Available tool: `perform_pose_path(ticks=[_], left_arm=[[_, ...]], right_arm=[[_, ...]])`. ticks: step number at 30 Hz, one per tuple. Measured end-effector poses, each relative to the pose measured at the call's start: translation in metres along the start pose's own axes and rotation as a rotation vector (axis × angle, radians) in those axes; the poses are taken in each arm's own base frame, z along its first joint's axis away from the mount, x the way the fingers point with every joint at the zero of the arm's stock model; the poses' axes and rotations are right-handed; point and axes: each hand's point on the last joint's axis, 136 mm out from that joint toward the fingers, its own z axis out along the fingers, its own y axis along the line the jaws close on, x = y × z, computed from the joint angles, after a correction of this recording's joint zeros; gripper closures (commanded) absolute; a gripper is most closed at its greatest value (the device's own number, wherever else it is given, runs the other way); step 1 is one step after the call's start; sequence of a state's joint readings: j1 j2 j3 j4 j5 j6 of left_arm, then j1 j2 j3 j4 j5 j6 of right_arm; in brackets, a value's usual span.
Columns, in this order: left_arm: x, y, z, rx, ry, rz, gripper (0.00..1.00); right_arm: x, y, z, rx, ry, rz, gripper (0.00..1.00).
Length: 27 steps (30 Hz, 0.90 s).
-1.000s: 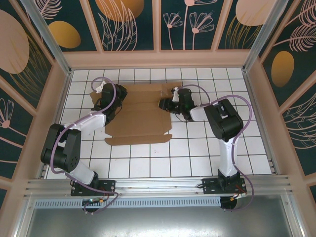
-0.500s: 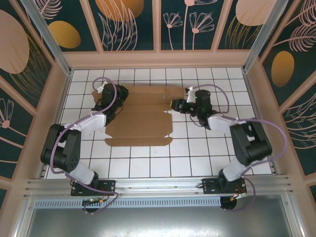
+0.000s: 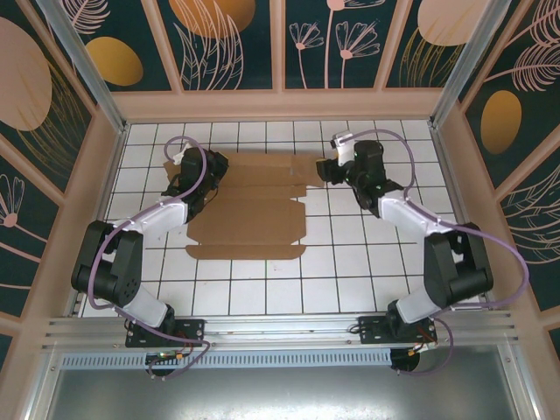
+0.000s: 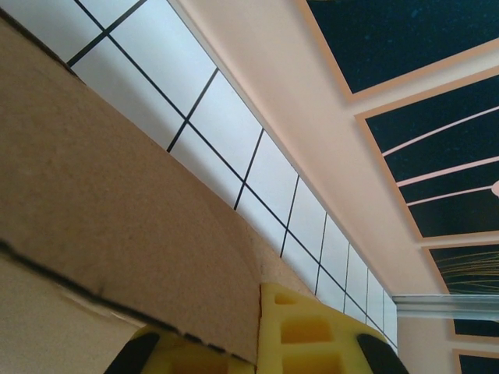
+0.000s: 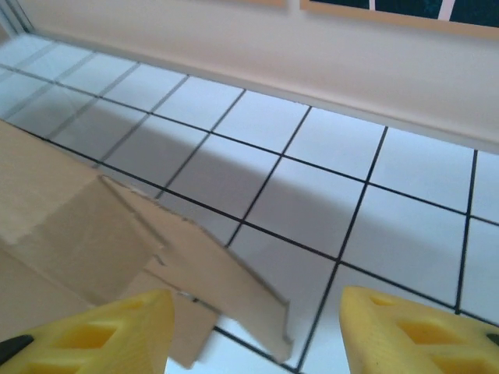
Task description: Fold the paper box
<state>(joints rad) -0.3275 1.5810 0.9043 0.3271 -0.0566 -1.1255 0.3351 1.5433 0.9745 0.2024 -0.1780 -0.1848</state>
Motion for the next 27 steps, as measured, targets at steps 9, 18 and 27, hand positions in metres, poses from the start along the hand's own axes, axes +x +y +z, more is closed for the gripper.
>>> perform_pose_path(ticks=[9,18,27], left_arm=[[0.002,-0.001,0.000,-0.002,0.012,0.000,1.00],[0.004,-0.002,0.000,0.004,0.027,-0.001,1.00],[0.004,-0.002,0.000,0.004,0.028,-0.003,1.00]], right_arm=[[0.014,0.026,-0.015,-0.047,0.037,0.182,0.86],[0.096,0.074,0.004,-0.089,0.239,0.555,1.00],[0.157,0.051,0.057,0.078,0.400,0.747,1.00]])
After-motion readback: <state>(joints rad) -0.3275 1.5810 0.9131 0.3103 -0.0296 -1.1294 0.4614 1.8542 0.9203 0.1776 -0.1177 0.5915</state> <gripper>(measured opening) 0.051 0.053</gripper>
